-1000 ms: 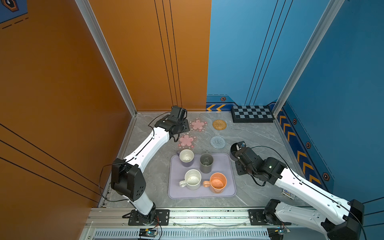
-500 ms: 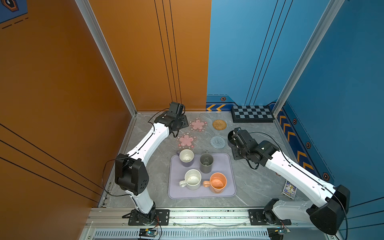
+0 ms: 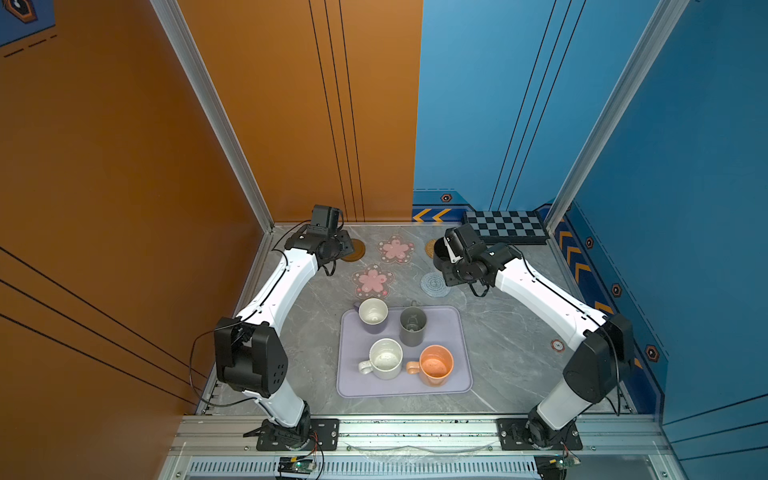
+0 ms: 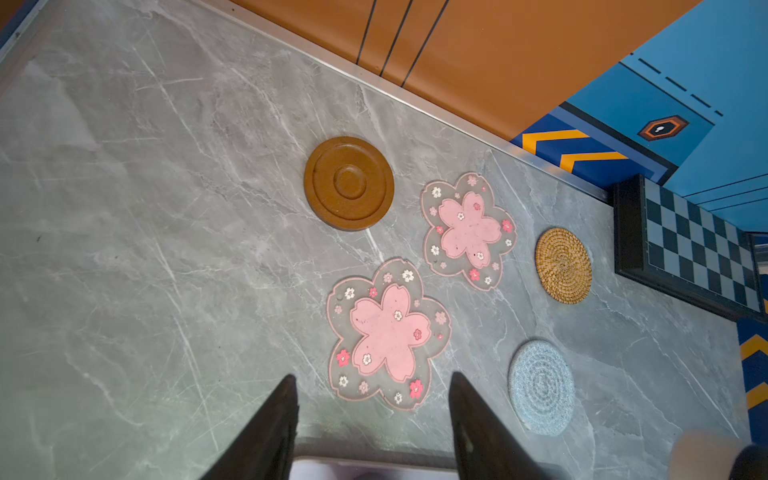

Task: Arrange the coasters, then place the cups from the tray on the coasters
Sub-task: 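Carry the black mug over the woven rattan coaster while the left gripper hovers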

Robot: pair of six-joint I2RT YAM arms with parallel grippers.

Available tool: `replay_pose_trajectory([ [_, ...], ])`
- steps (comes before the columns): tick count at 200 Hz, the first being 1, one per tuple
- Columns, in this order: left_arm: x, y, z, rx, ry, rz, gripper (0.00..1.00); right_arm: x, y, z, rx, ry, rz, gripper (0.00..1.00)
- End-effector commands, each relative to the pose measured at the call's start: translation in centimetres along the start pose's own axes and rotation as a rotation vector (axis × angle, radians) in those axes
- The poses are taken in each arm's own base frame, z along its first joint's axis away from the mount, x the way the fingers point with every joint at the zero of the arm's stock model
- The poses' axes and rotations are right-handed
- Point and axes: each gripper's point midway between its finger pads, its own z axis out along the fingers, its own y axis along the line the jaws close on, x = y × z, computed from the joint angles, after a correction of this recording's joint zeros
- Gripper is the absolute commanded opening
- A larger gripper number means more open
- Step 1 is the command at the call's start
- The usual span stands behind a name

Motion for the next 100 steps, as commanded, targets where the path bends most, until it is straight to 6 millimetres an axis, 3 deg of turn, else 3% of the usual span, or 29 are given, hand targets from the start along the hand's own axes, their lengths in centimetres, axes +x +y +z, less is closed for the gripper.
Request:
replay_pose_trajectory([
  [1,0.7,0.3,-1.0,0.030,0.021,0.001,0.59,-5.0,0.7,-0.4,-0.055,-0.121,0.005,0.00],
  [24,1.0,1.1,-1.0,0.021,0.032,-0.010,0.59,-6.0,0.6,2.1,-0.053,-0.098,0.018,0.00],
  [29,1.1,1.3,-0.9,0.017,0.035,-0.012,0.59,-7.0,0.5,2.0,-0.055,-0.118,0.026,0.00],
  [59,1.0,2.2,-0.4,-0.003,0.044,-0.030,0.59,-7.8,-0.1,4.8,-0.046,-0.094,0.059,0.00],
  [100,0.2,2.5,0.7,-0.014,0.047,-0.047,0.59,-9.1,-2.6,7.1,-0.004,-0.095,0.129,0.00],
])
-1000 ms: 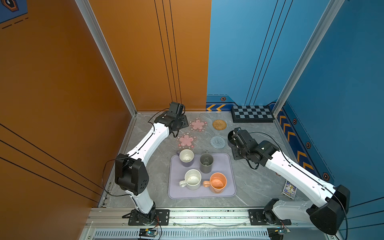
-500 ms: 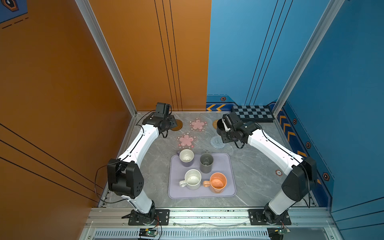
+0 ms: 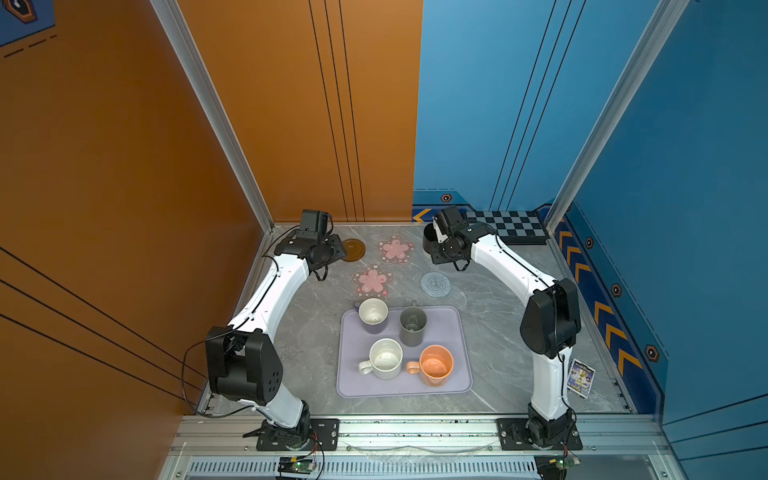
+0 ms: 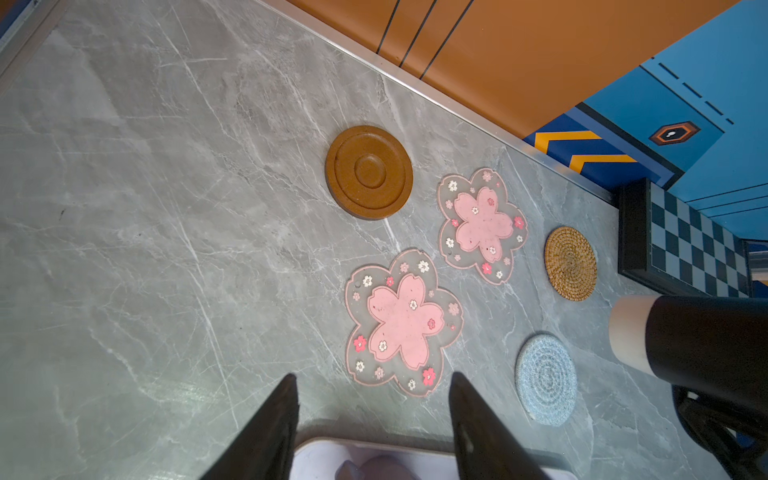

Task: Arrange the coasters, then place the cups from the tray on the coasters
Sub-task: 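Carry the black mug over the woven rattan coaster while the left gripper hovers, then lower the held black mug onto the woven rattan coaster with the right gripper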

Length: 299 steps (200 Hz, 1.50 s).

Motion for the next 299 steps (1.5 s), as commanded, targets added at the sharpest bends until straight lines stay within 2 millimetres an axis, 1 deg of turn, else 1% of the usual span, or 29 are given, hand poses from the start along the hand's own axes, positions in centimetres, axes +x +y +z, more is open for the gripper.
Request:
replay_pose_trajectory([
  [1,-0.1,0.2,0.8,-0.005,0.026,-0.005,0.59,-4.4,-1.0,-1.8,-0.006,-0.132,0.066,0.00],
  [2,-0.1,0.2,0.9,-0.006,0.026,-0.006,0.59,-4.5,-1.1,-1.9,-0.004,-0.135,0.068,0.00],
  [4,-0.2,0.1,0.9,-0.006,0.026,-0.004,0.59,-4.2,-1.2,-0.8,0.003,-0.116,0.070,0.00],
  [7,-0.2,0.2,1.0,-0.006,0.027,-0.005,0.59,-4.1,-1.4,-0.4,0.008,-0.113,0.073,0.00],
  [41,-0.8,0.0,2.2,-0.004,0.039,-0.019,0.58,-4.9,-2.7,0.9,0.045,-0.135,0.090,0.00],
  [71,-1.1,-0.2,3.1,-0.005,0.046,-0.025,0.58,-5.4,-3.5,2.1,0.043,-0.141,0.124,0.00],
  [99,-1.1,-0.3,3.7,-0.008,0.052,-0.025,0.58,-6.0,-3.7,2.9,0.037,-0.152,0.134,0.00],
  [125,-1.0,-0.3,4.1,-0.009,0.060,-0.025,0.58,-6.3,-3.8,3.9,0.035,-0.148,0.133,0.00],
  [155,-1.0,-0.1,4.3,-0.017,0.062,-0.021,0.58,-6.8,-3.9,4.9,0.037,-0.151,0.123,0.00],
  [186,-0.9,0.5,4.9,-0.029,0.073,-0.027,0.58,-6.8,-3.9,6.1,0.034,-0.142,0.132,0.00],
  [201,-0.9,0.7,5.2,-0.031,0.077,-0.030,0.58,-6.8,-3.9,6.6,0.036,-0.141,0.134,0.00],
  [235,-1.1,0.6,5.8,-0.028,0.084,-0.033,0.58,-7.3,-4.1,6.9,0.043,-0.151,0.133,0.00],
  [299,-1.2,0.6,6.9,-0.025,0.099,-0.036,0.58,-7.0,-5.6,7.7,0.082,-0.144,0.145,0.00],
])
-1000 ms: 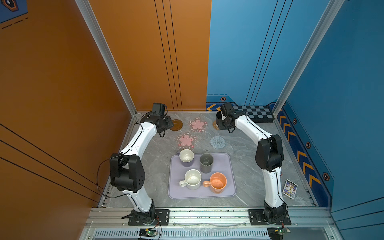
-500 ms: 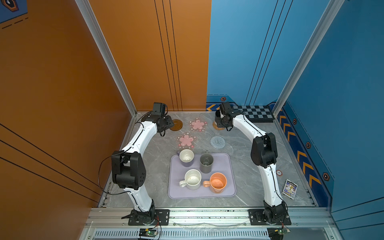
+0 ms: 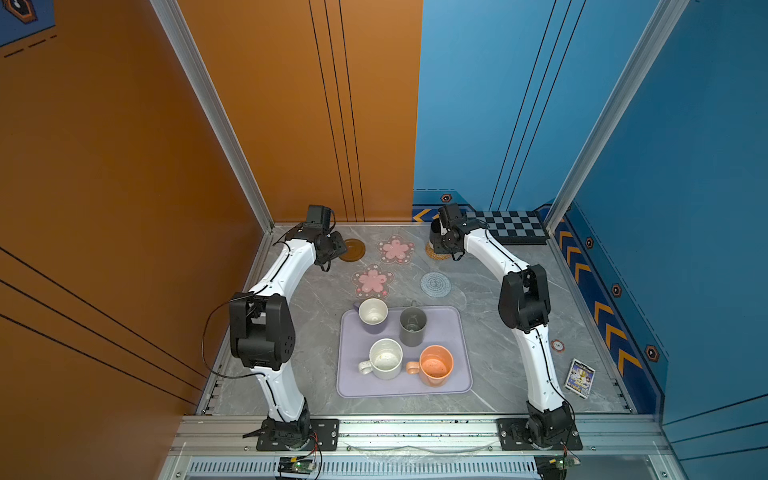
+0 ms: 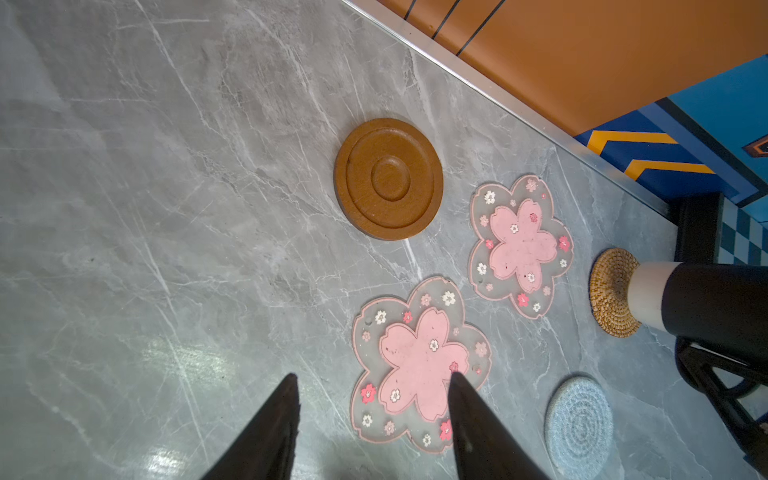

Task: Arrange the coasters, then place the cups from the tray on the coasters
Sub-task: 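Lower the held black mug onto the woven rattan coaster with the right gripper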

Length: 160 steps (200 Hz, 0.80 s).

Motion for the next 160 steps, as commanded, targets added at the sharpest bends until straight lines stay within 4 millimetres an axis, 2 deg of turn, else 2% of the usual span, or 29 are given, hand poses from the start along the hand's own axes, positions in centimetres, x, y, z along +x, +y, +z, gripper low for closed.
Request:
replay_pose_trajectory([
  [1,-0.35,-0.18,0.22,0.011,0.014,-0.003,0.58,-3.33,-0.63,-0.93,0.022,-0.110,0.028,0.00],
  [96,-0.55,-0.10,0.83,0.011,0.021,-0.008,0.58,-2.82,-0.10,-0.20,0.013,-0.096,0.018,0.00],
  [160,-0.54,0.30,1.03,0.010,0.027,-0.014,0.58,-3.03,0.11,-0.50,0.014,-0.105,0.013,0.00],
])
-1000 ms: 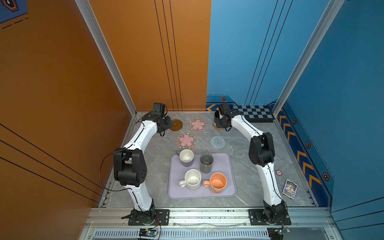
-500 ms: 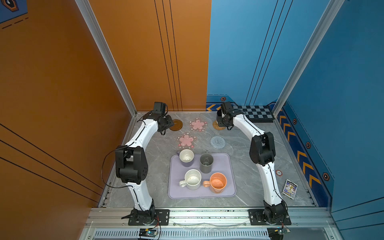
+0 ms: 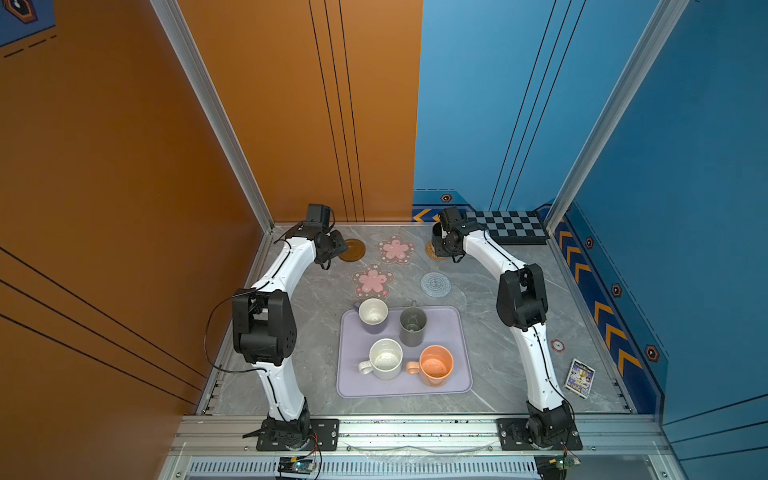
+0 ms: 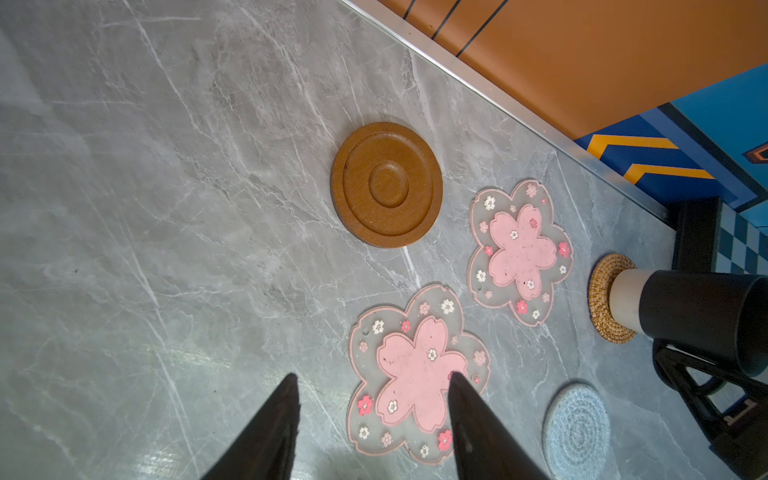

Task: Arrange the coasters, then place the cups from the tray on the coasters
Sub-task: 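Lower the held black mug onto the woven rattan coaster with the right gripper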

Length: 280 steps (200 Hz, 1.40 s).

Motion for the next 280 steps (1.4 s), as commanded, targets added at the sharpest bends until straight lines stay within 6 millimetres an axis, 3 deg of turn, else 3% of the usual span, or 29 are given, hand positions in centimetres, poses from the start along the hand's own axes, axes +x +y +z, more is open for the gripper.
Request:
replay_pose_trajectory([
  [1,-0.2,0.1,0.1,0.006,0.014,-0.004,0.58,-4.0,0.8,-2.5,-0.013,-0.136,0.013,0.00],
  [109,-0.3,0.0,0.2,0.013,0.018,-0.007,0.58,-2.8,1.6,-1.8,-0.018,-0.107,-0.016,0.00],
  [162,-0.3,0.0,-0.2,0.017,0.014,-0.010,0.58,-2.0,1.0,-1.6,0.013,-0.090,-0.023,0.00],
  [232,-0.1,0.2,0.0,0.016,0.022,-0.018,0.58,-3.5,0.7,-3.4,0.066,-0.151,-0.061,0.00],
  [280,0.1,0.2,0.3,0.017,0.031,-0.017,0.58,-3.4,1.3,-3.2,0.035,-0.149,-0.053,0.00],
])
